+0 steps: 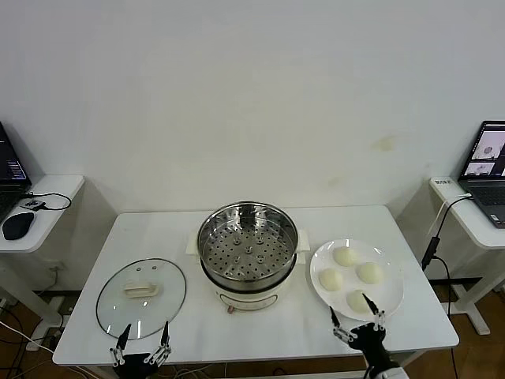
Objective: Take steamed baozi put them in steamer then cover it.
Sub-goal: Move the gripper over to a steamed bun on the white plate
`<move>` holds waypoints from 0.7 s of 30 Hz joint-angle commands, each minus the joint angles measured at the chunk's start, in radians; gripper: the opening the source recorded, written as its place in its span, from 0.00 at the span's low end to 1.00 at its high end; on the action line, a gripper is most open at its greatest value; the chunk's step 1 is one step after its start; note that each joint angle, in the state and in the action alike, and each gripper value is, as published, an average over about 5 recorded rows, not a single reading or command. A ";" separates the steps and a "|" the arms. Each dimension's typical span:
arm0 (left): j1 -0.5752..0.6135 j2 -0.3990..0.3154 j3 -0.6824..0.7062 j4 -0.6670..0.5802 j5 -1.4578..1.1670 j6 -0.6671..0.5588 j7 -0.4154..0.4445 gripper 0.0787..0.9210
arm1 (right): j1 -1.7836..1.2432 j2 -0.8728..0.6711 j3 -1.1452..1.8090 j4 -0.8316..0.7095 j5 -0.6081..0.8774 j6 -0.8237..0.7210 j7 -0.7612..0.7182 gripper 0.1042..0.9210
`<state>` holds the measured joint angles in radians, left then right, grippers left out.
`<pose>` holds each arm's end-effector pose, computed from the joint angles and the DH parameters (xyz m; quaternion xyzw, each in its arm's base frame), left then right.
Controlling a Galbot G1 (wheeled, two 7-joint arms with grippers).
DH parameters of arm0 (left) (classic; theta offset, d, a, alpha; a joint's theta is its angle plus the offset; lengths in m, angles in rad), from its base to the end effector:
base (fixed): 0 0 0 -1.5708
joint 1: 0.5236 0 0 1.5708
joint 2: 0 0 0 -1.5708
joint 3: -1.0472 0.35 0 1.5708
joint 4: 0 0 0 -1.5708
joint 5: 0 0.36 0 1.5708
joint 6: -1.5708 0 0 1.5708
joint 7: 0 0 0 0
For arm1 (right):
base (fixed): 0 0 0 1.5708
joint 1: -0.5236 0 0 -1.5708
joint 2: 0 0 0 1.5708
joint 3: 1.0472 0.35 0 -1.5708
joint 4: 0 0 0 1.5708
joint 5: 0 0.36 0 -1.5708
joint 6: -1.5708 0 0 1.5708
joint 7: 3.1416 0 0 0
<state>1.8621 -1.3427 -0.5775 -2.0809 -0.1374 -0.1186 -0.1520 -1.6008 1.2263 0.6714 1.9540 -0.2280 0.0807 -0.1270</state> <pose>0.0945 0.0559 -0.3421 0.0348 -0.9945 -0.0430 0.0890 0.1831 -0.1190 -0.3320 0.0927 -0.9506 0.2920 0.0493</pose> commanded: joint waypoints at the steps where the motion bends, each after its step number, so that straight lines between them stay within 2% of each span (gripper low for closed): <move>1: -0.024 0.007 -0.022 -0.011 0.084 0.041 0.014 0.88 | 0.062 -0.067 0.035 0.011 -0.109 -0.028 0.027 0.88; 9: -0.036 0.020 -0.053 -0.031 0.108 0.109 0.003 0.88 | 0.249 -0.338 0.034 -0.098 -0.295 -0.128 -0.153 0.88; 13: -0.035 0.022 -0.054 -0.031 0.124 0.112 0.003 0.88 | 0.351 -0.488 -0.010 -0.163 -0.343 -0.146 -0.328 0.88; 21: -0.035 0.016 -0.047 -0.029 0.133 0.111 0.002 0.88 | 0.657 -0.733 -0.281 -0.301 -0.240 -0.181 -0.602 0.88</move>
<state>1.8312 -1.3293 -0.6160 -2.1054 -0.0213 -0.0250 -0.1497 -1.0694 0.6653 0.4396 1.7056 -0.4299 -0.0630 -0.5851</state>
